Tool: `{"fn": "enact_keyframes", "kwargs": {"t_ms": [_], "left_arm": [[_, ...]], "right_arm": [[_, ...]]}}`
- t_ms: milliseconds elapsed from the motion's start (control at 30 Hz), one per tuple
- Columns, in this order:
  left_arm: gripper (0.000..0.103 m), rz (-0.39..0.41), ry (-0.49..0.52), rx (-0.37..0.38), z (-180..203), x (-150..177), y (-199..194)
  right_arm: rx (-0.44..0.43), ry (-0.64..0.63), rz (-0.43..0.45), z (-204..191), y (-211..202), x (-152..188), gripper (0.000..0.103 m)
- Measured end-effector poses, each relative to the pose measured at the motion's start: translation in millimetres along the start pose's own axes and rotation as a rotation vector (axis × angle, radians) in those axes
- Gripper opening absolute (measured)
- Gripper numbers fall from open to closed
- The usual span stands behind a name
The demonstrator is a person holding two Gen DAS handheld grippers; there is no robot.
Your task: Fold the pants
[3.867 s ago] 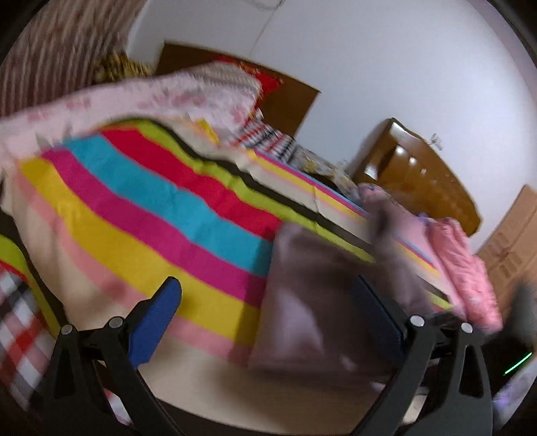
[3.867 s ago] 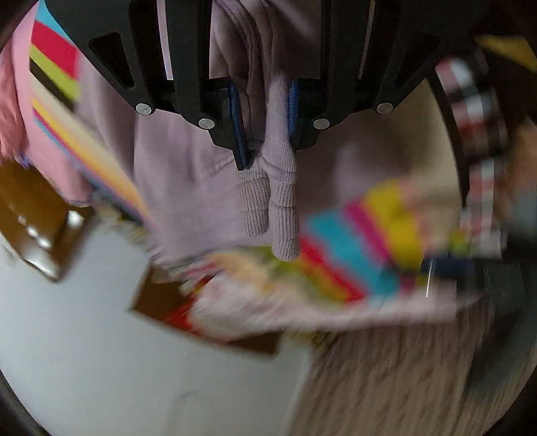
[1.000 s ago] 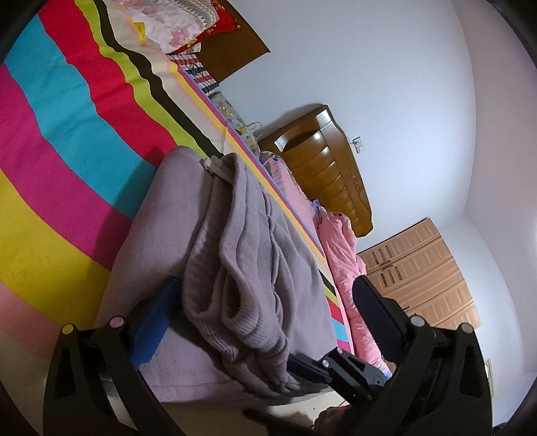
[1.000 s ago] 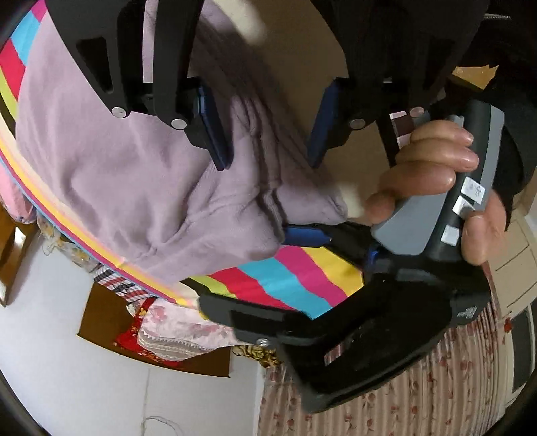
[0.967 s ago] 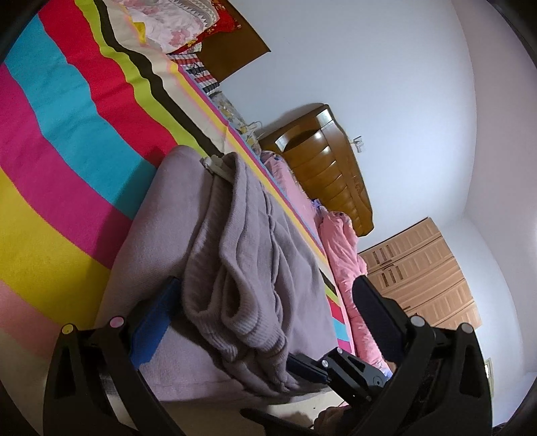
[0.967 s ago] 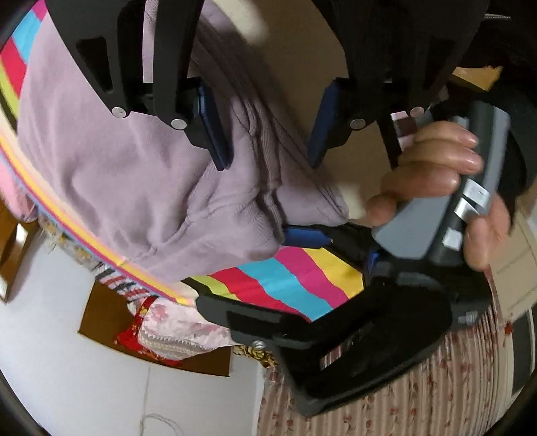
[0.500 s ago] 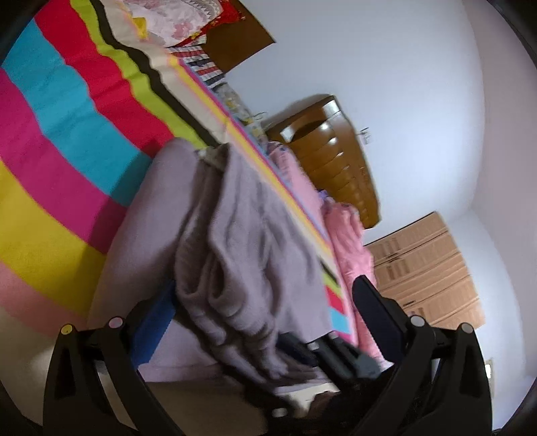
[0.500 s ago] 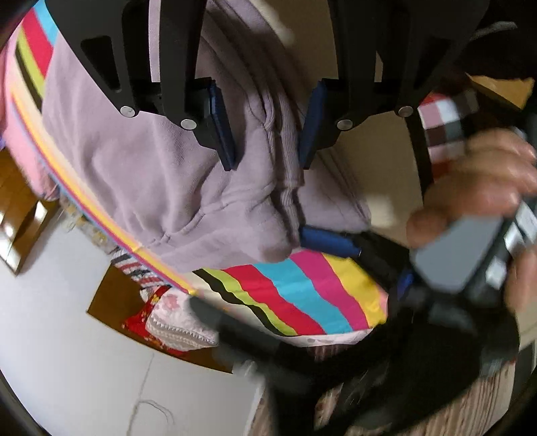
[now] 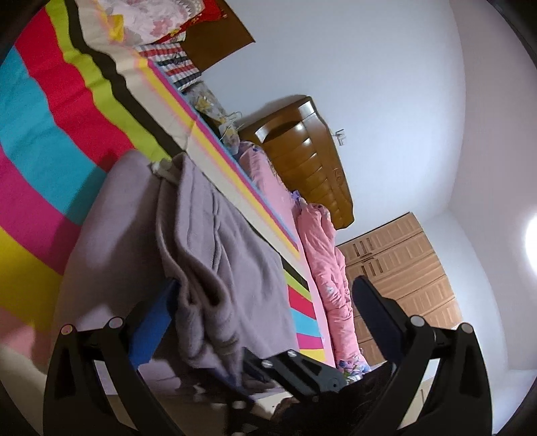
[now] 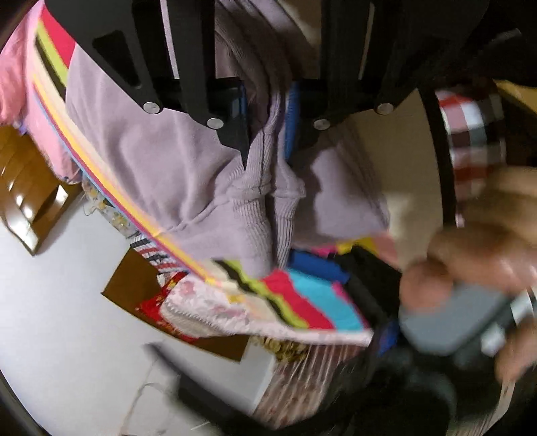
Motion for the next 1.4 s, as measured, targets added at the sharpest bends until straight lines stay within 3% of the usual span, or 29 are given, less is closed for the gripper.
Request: {"fn": "enact_keyframes", "kwargs": {"t_ms": [167,333,433,467,500,533,567,633,667,700,800,900,1000,1100,1233,1400], "left_arm": [[0.101,0.028,-0.008,-0.062,-2.2,0.1,-17.8],[0.101,-0.073,0.076,-0.116,28.2,10.8,11.8],[0.101,-0.15,0.085,-0.307,30.0,8.2,51.9],[0.095,-0.174,0.083,-0.344,27.1,7.4,64.4],[0.081,-0.202,0.078,-0.36,23.5,6.3,77.3],[0.043,-0.237,0.062,-0.43,13.3,6.3,88.1],[0.038,-0.249,0.053,-0.469,6.1,6.0,91.8],[0.034,-0.243,0.059,-0.444,1.5,8.4,89.8],[0.033,-0.241,0.062,-0.435,0.0,8.7,88.1],[0.032,-0.239,0.06,-0.424,-1.7,9.4,85.4],[0.031,-0.235,0.066,-0.406,-7.3,12.1,84.2],[0.03,-0.23,0.063,-0.403,-13.0,14.5,80.7],[0.03,-0.225,0.055,-0.403,-10.3,12.3,85.3],[0.03,-0.219,0.041,-0.404,-11.5,13.5,81.8],[0.029,-0.206,0.025,-0.416,-10.6,14.0,72.5],[0.028,-0.157,0.045,-0.373,23.7,7.1,63.2]], "right_arm": [[-0.025,0.114,0.078,30.8,-26.4,-9.9,0.015],[0.019,0.064,0.09,22.3,-27.6,-14.7,0.014],[0.033,0.029,0.088,11.4,-27.1,-14.2,0.015],[0.043,0.012,0.085,8.1,-25.7,-13.8,0.015],[0.076,-0.009,0.078,6.1,-22.9,-11.0,0.016],[0.065,-0.004,0.081,7.8,-21.6,-7.8,0.016],[0.047,0.008,0.072,10.0,-21.0,-5.8,0.016],[0.019,0.008,0.059,14.3,-24.4,-0.7,0.036],[0.044,0.009,0.08,18.9,-35.2,3.7,0.059],[0.062,0.022,0.098,23.7,-45.5,7.4,0.065],[0.101,0.142,0.167,51.5,-91.8,33.8,0.066],[0.178,0.273,0.138,87.8,-123.3,83.2,0.083],[0.237,0.367,0.033,106.0,-135.0,135.4,0.083],[0.248,0.422,-0.023,108.4,-132.6,165.1,0.083],[0.257,0.384,-0.021,97.0,-120.5,159.7,0.083],[0.307,0.347,-0.032,98.2,-110.1,158.4,0.083]]}}
Point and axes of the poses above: each gripper's, at about its wrist camera, not at the fingertips, and y roughly the way its jaws point, z to its right, x to its underside, the point moved 3 cm from there along y, roughly the way its jaws point, and after that the axes turned 2 degrees about -z, right-handed, at the moved point
